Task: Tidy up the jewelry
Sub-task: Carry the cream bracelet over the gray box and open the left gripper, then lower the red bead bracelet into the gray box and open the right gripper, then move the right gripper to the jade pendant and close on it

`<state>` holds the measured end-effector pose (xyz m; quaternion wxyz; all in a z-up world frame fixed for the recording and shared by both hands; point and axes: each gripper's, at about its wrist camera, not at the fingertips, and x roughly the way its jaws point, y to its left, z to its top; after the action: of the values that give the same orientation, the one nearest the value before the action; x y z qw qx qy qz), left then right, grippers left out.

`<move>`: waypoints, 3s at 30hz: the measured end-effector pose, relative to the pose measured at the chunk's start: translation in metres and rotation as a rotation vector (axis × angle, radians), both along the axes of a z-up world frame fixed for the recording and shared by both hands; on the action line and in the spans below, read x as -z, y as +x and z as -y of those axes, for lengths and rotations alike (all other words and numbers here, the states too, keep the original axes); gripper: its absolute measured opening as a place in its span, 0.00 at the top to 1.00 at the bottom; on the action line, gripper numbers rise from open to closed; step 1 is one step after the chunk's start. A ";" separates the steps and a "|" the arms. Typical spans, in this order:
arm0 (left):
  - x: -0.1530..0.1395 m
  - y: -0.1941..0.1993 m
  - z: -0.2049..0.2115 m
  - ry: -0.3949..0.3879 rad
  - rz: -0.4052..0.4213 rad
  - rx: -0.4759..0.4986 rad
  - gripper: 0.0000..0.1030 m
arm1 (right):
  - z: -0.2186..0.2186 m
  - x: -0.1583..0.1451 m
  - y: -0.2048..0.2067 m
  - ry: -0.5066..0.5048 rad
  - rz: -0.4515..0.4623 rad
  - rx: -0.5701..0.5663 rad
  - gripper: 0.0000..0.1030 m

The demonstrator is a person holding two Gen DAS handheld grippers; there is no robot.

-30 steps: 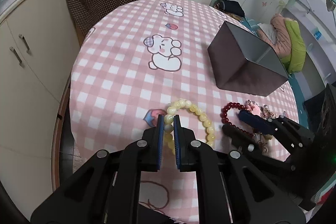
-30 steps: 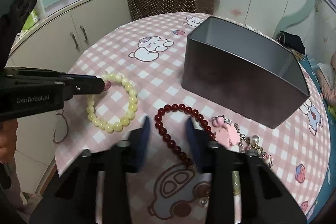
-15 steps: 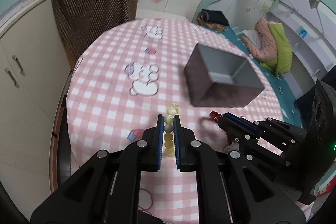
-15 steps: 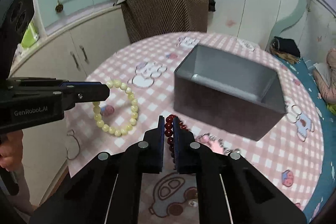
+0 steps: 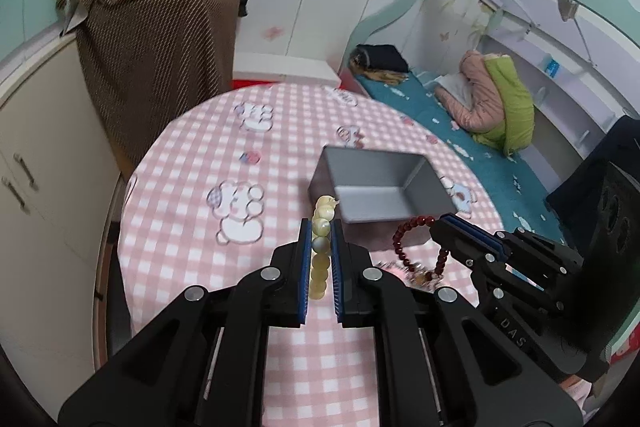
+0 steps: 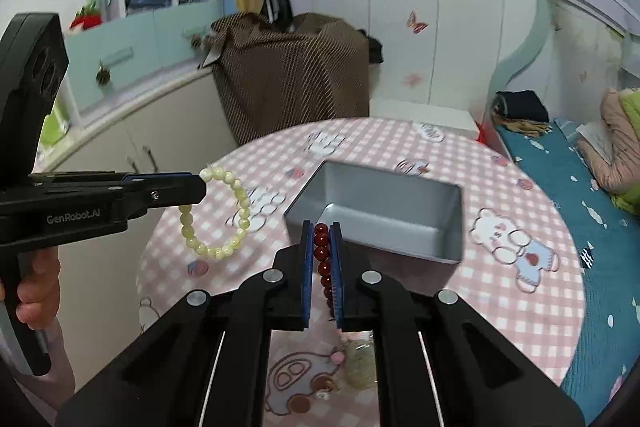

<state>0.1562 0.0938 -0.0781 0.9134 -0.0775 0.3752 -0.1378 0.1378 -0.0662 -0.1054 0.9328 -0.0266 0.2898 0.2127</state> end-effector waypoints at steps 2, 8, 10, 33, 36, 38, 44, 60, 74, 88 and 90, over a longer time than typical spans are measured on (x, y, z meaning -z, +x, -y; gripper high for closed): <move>-0.008 0.003 0.006 0.000 0.018 0.013 0.91 | 0.010 -0.007 0.000 0.019 0.018 0.019 0.94; -0.018 0.022 0.025 -0.020 0.026 0.060 0.91 | 0.038 -0.025 0.003 0.054 0.087 0.089 0.93; -0.018 0.030 0.032 -0.021 0.019 0.068 0.91 | 0.050 -0.030 0.004 0.054 0.117 0.127 0.93; 0.060 0.128 0.072 0.066 -0.203 0.013 0.81 | 0.101 0.006 0.049 0.089 0.026 0.227 0.93; 0.046 0.117 0.069 0.054 -0.163 0.038 0.58 | 0.097 -0.002 0.048 0.085 0.046 0.214 0.93; 0.036 0.109 0.067 0.072 -0.125 0.032 0.58 | 0.092 -0.009 0.048 0.080 0.062 0.197 0.93; 0.020 0.091 0.046 0.080 -0.085 0.011 0.58 | 0.054 -0.020 0.053 0.068 0.090 0.108 0.93; 0.044 0.081 -0.005 0.075 -0.147 -0.052 0.58 | -0.008 0.023 0.095 -0.022 -0.079 0.089 0.93; 0.034 0.064 -0.014 0.063 -0.124 -0.070 0.52 | 0.003 0.000 0.082 0.014 -0.052 0.169 0.46; 0.036 0.025 0.032 0.138 -0.122 0.021 0.44 | 0.048 0.000 0.023 0.020 -0.034 0.233 0.44; 0.041 0.018 0.039 0.147 -0.137 0.035 0.41 | 0.055 0.005 0.014 0.020 -0.047 0.251 0.44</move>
<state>0.1746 0.0549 -0.1189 0.8863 -0.0127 0.4470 -0.1201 0.1520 -0.1212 -0.1107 0.9452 0.0243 0.3105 0.0979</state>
